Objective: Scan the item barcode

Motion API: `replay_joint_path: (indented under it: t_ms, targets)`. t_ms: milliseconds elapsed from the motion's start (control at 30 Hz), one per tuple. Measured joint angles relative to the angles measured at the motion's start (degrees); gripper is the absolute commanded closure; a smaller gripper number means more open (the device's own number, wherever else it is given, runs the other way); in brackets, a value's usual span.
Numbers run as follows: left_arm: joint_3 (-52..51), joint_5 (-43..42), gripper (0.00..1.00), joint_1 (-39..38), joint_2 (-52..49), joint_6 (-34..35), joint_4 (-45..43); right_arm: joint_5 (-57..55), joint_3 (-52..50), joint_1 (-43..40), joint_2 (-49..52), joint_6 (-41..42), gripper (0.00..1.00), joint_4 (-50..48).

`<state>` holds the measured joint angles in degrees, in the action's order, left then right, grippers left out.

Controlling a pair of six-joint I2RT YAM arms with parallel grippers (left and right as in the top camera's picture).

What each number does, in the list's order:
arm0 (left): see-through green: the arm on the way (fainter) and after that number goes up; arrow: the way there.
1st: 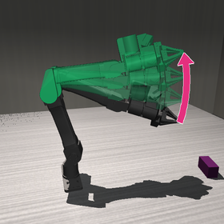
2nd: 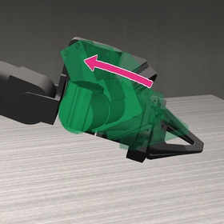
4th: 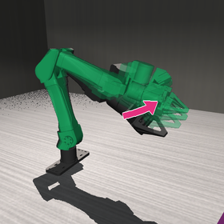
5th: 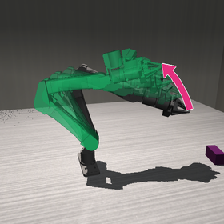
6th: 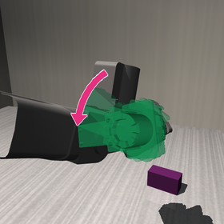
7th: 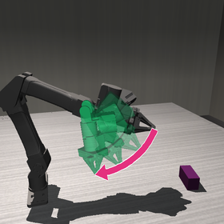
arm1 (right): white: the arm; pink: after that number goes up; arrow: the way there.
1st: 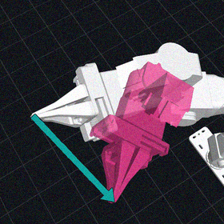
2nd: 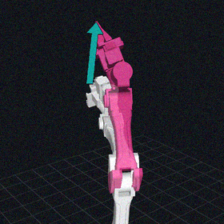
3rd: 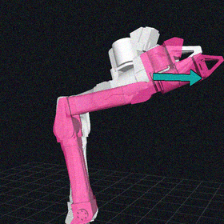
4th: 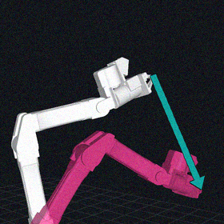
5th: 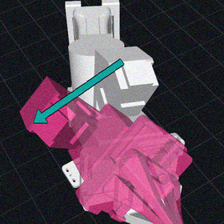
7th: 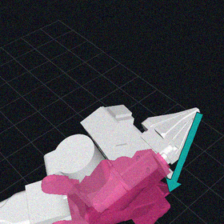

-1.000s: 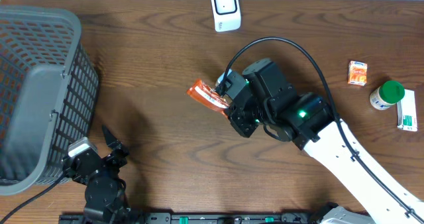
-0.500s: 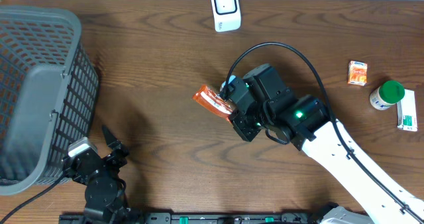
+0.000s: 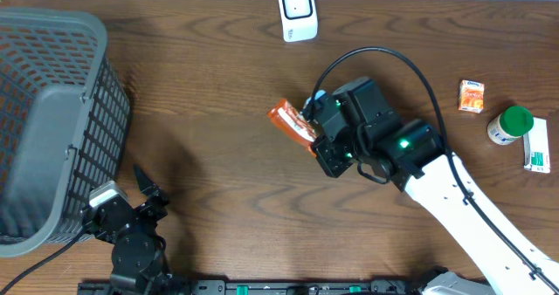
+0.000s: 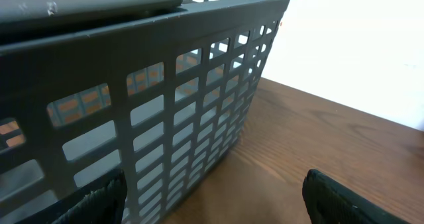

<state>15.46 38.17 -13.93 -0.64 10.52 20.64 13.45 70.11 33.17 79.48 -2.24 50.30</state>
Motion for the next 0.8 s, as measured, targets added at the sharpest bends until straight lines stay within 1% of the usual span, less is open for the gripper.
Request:
replay_joint_path:
  t_ms: [167,267,333,467,567,667,800]
  targets:
    - [-0.02,0.13,0.15,0.00,0.00,0.02,-0.07,0.02,0.00,-0.33,0.00,0.35,0.99,0.48]
    - [-0.02,-2.56,0.15,0.02,0.00,0.44,-0.55,0.00,0.00,-0.33,0.00,0.37,0.99,0.44]
    - [-0.02,-7.56,0.15,0.00,0.00,0.70,-1.46,0.04,0.00,-0.50,0.00,0.44,0.99,0.44]
    - [0.00,-20.65,0.15,0.00,-0.50,2.36,-1.57,0.44,0.00,-2.29,0.00,1.46,0.99,0.42]
    - [0.00,-29.55,0.15,0.00,-3.54,4.66,-2.38,1.95,0.00,-4.70,0.17,1.88,0.99,0.42]
    - [-0.02,-38.80,0.14,0.00,-8.50,6.67,-7.21,3.76,-0.04,-7.19,1.42,2.03,0.99,0.57]
    - [-0.02,-49.88,0.14,0.00,-15.76,8.31,-12.81,5.22,-0.07,-9.60,5.77,2.32,0.99,1.31]
